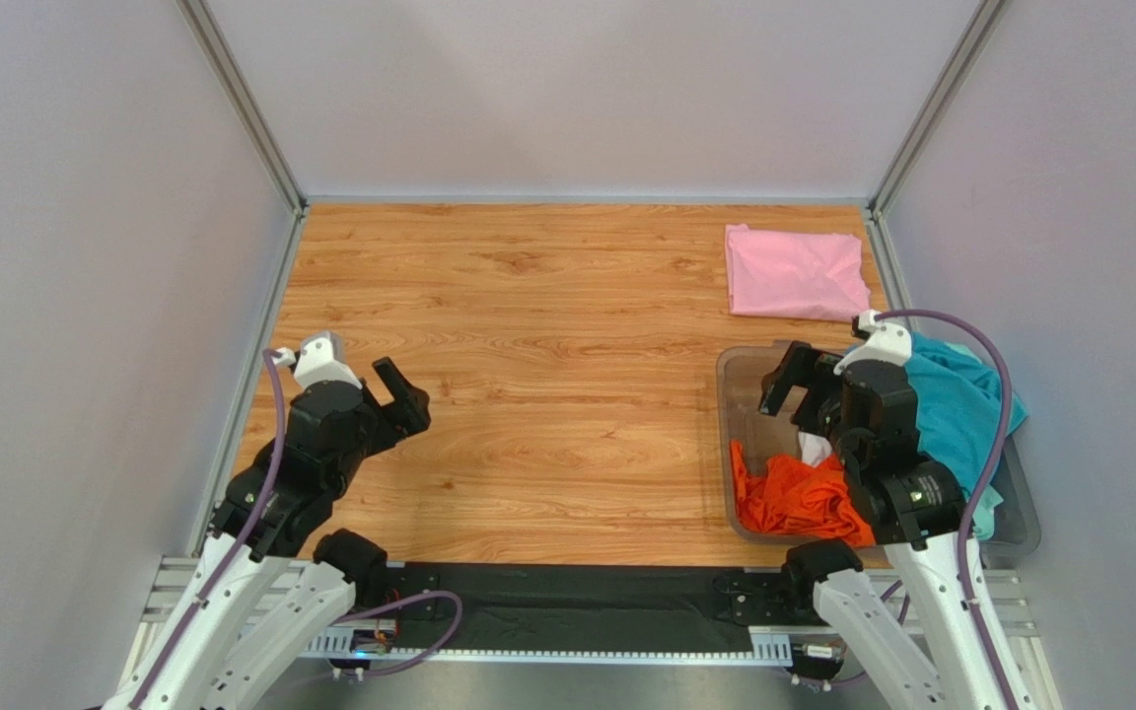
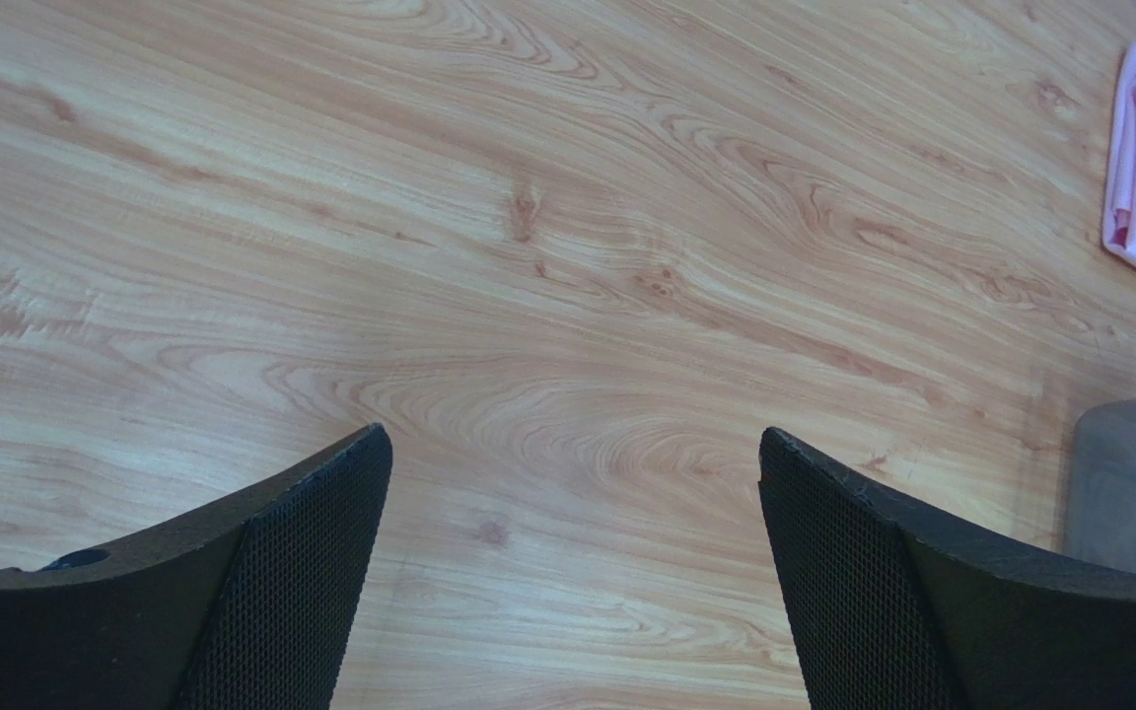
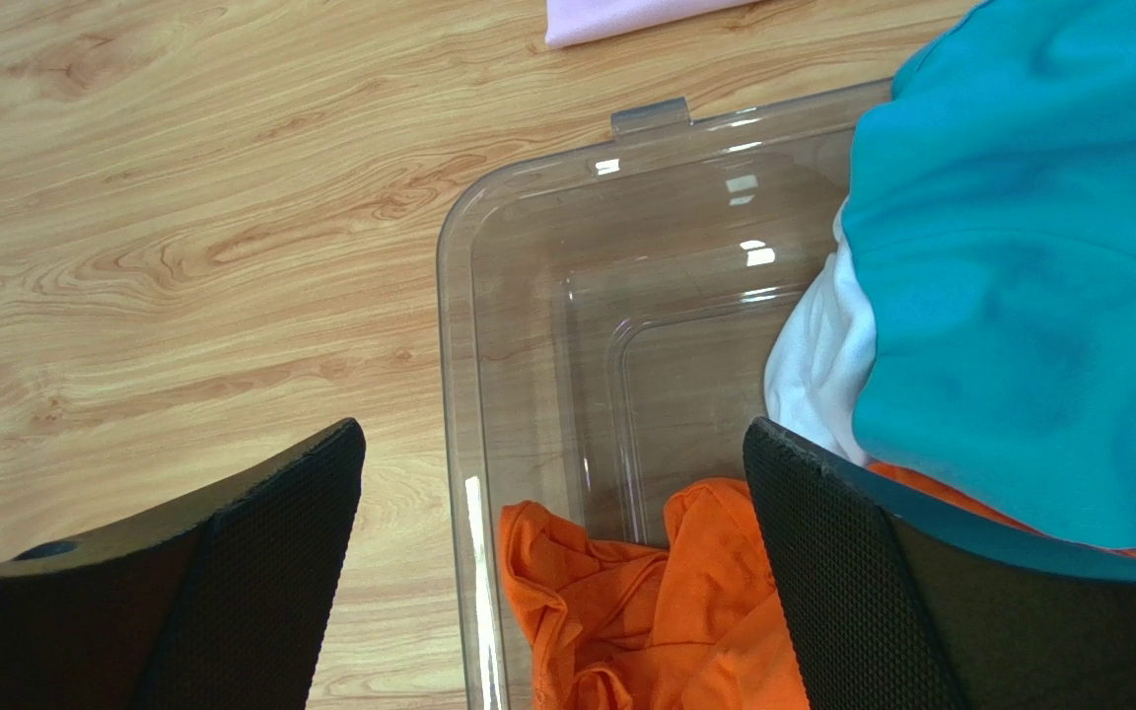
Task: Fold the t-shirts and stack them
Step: Reset both grippers
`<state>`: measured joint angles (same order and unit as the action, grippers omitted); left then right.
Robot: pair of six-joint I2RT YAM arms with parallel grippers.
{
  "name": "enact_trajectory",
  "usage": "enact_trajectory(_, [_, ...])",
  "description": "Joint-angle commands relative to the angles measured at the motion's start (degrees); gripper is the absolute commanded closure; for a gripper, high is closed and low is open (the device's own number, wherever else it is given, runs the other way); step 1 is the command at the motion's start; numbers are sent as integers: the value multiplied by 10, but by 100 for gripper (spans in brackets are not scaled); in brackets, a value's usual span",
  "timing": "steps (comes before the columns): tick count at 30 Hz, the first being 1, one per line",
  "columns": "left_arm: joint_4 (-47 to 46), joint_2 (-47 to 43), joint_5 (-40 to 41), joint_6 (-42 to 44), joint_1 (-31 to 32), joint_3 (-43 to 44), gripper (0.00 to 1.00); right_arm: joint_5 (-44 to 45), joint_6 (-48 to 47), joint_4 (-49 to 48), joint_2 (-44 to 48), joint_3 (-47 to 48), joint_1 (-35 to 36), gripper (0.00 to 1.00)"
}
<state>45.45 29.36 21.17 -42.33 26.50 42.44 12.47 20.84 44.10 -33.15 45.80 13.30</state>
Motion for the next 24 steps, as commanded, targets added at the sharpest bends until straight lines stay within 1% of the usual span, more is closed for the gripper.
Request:
enact_trajectory(1, [-5,-7,13,-6,-2,-2,0,11,29,-9,18,-3,0,0])
enact_trajectory(3, [-4,-7,12,-6,-2,-2,0,24,38,-7,24,-4,0,0])
enact_trajectory(9, [-3,-7,18,-6,-2,-3,0,7,38,-8,25,-9,0,0])
enact_trajectory(24, [-3,-8,21,-7,-2,-4,0,17,43,-4,30,-11,0,0])
